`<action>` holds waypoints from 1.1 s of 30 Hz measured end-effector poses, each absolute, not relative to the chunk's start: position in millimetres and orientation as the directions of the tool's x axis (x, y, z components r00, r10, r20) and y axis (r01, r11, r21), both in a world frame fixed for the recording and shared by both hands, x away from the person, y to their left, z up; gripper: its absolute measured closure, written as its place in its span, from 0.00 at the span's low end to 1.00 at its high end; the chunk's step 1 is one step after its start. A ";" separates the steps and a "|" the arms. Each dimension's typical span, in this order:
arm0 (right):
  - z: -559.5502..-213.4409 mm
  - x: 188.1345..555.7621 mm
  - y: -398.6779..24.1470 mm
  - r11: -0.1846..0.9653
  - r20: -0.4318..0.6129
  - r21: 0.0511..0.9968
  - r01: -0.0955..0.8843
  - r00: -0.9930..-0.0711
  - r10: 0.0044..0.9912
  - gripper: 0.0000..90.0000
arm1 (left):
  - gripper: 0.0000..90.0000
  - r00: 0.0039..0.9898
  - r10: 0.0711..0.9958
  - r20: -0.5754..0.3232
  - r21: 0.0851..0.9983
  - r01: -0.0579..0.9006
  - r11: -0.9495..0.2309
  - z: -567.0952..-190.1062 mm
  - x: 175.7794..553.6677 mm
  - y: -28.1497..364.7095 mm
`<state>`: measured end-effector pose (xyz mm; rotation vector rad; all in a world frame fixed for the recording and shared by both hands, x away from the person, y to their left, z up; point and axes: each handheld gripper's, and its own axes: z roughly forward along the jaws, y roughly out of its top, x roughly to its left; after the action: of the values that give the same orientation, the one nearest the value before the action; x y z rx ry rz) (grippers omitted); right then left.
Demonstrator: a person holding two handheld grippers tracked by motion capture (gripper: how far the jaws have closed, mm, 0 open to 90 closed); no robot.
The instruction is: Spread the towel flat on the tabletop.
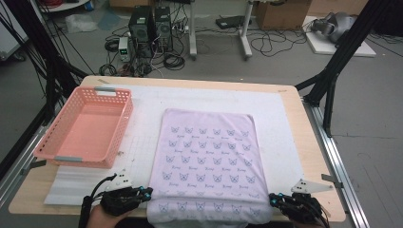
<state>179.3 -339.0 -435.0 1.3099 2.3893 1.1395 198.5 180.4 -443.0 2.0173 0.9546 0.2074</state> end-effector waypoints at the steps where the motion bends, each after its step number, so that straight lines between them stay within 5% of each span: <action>1: -433.9 179.5 -339.4 0.303 0.173 0.715 0.630 -0.579 0.797 0.76 | 0.69 0.679 0.704 -0.206 0.770 0.557 -0.312 -443.8 201.2 181.2; 2: -433.0 180.0 -339.5 0.284 0.168 0.727 0.625 -0.563 0.809 0.71 | 0.60 0.659 0.717 -0.229 0.780 0.565 -0.270 -443.7 205.7 182.5; 6: -430.3 190.4 -334.6 0.232 0.125 0.795 0.561 -0.524 0.842 0.62 | 0.52 0.637 0.736 -0.231 0.832 0.521 -0.190 -440.3 226.6 183.0; 17: -441.6 282.1 -307.8 0.267 0.048 0.778 0.568 -0.478 0.877 0.58 | 0.52 0.552 0.799 -0.238 0.772 0.607 -0.189 -450.4 327.7 163.1; 21: -447.7 313.4 -297.2 0.282 0.028 0.749 0.600 -0.454 0.891 0.64 | 0.65 0.536 0.826 -0.178 0.782 0.586 -0.212 -450.4 336.5 155.1; 24: -448.4 321.4 -298.1 0.256 0.043 0.752 0.607 -0.432 0.901 0.84 | 0.96 0.536 0.837 -0.111 0.790 0.559 -0.253 -450.8 337.6 151.6; 25: -448.1 321.8 -298.7 0.268 0.037 0.751 0.603 -0.444 0.895 0.92 | 0.97 0.519 0.848 -0.108 0.787 0.566 -0.247 -450.1 338.7 150.5; 28: -447.2 322.6 -300.6 0.300 -0.013 0.750 0.589 -0.440 0.898 0.94 | 0.97 0.473 0.873 -0.115 0.789 0.578 -0.210 -450.7 341.0 149.2; 30: -447.8 323.2 -302.1 0.290 -0.005 0.755 0.588 -0.437 0.899 0.88 | 0.95 0.459 0.879 -0.131 0.788 0.586 -0.189 -450.6 340.6 151.0; 33: -446.8 319.3 -305.9 0.256 0.002 0.774 0.579 -0.406 0.914 0.69 | 0.63 0.449 0.879 -0.159 0.787 0.596 -0.162 -448.9 339.0 159.6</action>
<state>319.3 -305.9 -446.8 1.3536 2.0810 0.9877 339.0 159.6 -448.9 1.8653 1.2467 0.4286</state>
